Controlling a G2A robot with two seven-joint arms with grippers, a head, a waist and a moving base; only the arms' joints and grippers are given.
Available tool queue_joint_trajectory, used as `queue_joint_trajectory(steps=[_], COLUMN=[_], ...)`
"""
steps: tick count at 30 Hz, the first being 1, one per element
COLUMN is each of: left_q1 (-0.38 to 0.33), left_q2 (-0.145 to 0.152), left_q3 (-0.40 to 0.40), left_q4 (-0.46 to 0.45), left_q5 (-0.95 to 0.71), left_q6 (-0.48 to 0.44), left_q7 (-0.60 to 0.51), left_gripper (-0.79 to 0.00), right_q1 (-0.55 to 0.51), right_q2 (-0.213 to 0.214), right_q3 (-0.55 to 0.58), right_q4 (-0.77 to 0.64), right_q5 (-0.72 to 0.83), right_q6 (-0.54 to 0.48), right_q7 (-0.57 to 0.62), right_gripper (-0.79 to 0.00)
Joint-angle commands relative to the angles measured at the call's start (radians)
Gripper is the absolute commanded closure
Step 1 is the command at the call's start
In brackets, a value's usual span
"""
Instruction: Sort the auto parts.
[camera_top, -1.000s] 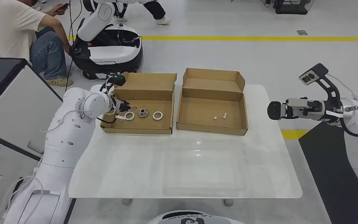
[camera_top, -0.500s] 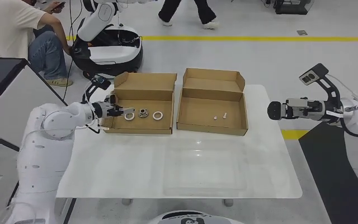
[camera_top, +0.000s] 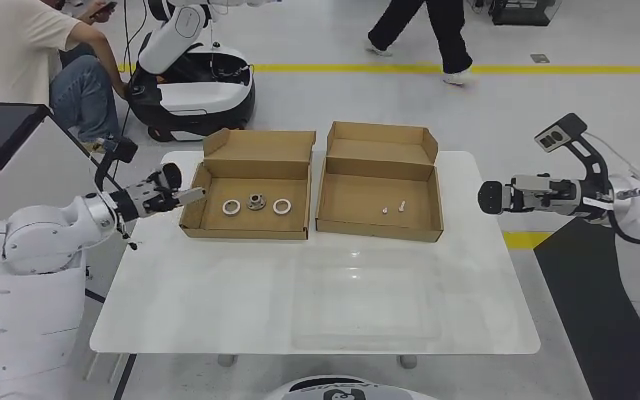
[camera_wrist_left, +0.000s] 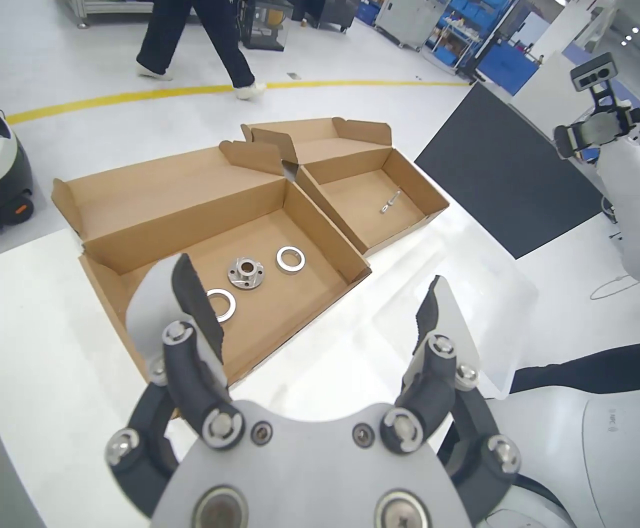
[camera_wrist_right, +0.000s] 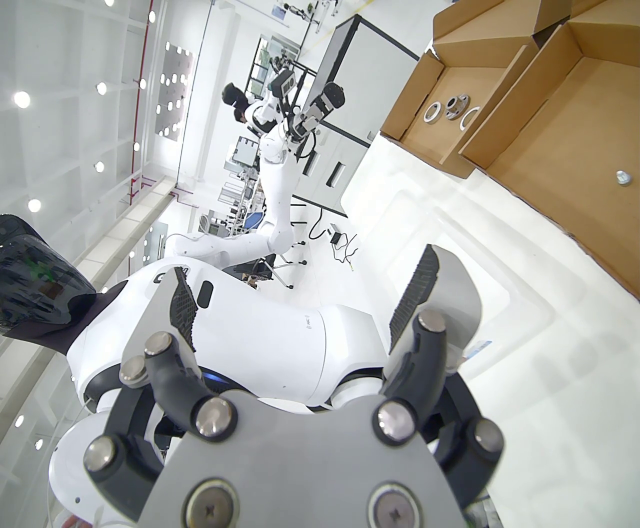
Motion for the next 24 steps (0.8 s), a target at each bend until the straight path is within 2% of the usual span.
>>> queue_joint_trajectory(steps=[1,5,24], left_q1=[0.008,0.026,0.026], left_q2=[0.005,0.014,0.014], left_q3=[-0.022,-0.056,-0.056], left_q4=[0.001,0.007,0.007], left_q5=[-0.038,-0.134,-0.134], left_q6=[-0.021,-0.073,-0.073], left_q7=[-0.006,-0.031,-0.031], left_gripper=[-0.785,-0.785,-0.785], right_q1=[0.0,0.0,0.0], right_q2=[0.0,0.0,0.0], right_q3=[0.0,0.0,0.0], right_q4=[0.0,0.0,0.0], right_q5=[0.0,0.0,0.0], right_q6=[0.0,0.0,0.0], right_q7=[0.0,0.0,0.0], right_gripper=[-0.785,-0.785,-0.785])
